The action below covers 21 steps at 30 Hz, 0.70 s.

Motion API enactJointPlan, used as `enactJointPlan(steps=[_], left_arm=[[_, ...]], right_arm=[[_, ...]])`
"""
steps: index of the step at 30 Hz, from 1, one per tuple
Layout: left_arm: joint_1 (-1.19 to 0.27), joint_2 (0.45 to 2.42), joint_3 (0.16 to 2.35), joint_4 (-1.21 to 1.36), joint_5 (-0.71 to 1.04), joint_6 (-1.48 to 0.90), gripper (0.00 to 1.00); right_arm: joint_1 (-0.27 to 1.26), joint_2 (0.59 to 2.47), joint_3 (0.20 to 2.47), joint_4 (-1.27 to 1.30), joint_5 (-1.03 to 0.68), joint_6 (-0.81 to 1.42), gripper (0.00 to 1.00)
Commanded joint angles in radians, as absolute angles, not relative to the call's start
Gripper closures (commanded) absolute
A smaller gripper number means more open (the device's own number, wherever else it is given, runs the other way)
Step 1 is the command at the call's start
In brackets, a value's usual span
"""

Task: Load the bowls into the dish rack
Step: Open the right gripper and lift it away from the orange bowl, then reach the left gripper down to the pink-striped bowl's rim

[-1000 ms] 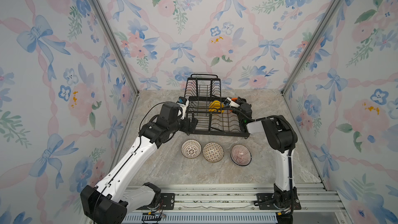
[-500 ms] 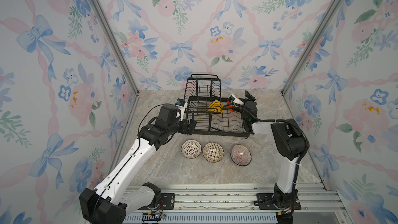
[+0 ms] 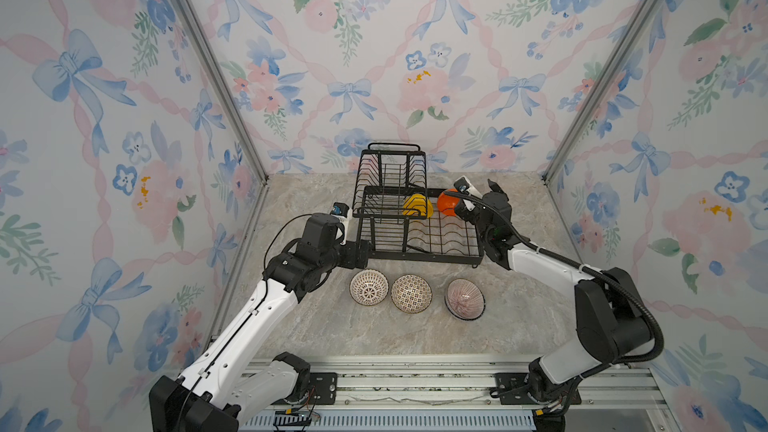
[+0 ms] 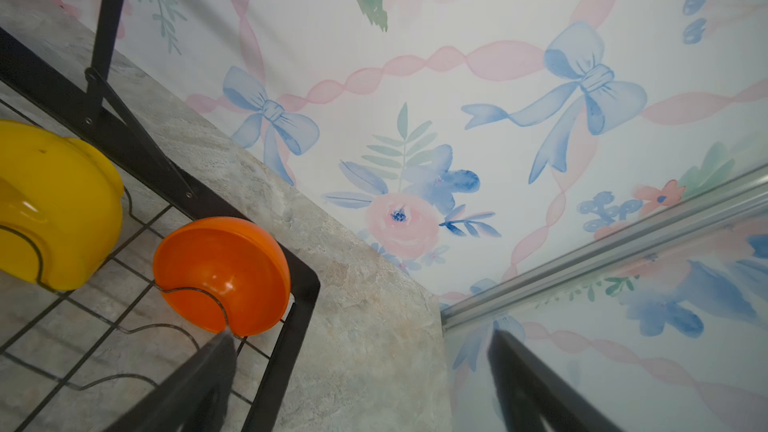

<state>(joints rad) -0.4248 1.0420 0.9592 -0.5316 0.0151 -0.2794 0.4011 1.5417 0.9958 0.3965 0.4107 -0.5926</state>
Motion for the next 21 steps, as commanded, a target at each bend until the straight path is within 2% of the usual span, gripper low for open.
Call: enactJointPlan(steps=[1,7,12,21], left_arm=[[-0.417,1.023,0.923,-0.507,0.0,-0.32,0.02],[-0.422,1.012,0.901,-0.498,0.015,-0.338,0.02],[-0.443,1.002,0.896,-0.495,0.023,-0.34,0.02],[-0.65,1.11,0.959,-0.494,-0.056,-0.345,0.02]], right_arm=[[0.408,1.466,1.088,-0.001,0.349,-0.311,0.03],[0.411,1.344,1.1,-0.207,0.196,-0.103,0.03],[0.411,1.308,1.131,-0.362,0.146,-0.002,0.03],[0.407,1.278,1.138,-0.436,0.097,0.024,0.03]])
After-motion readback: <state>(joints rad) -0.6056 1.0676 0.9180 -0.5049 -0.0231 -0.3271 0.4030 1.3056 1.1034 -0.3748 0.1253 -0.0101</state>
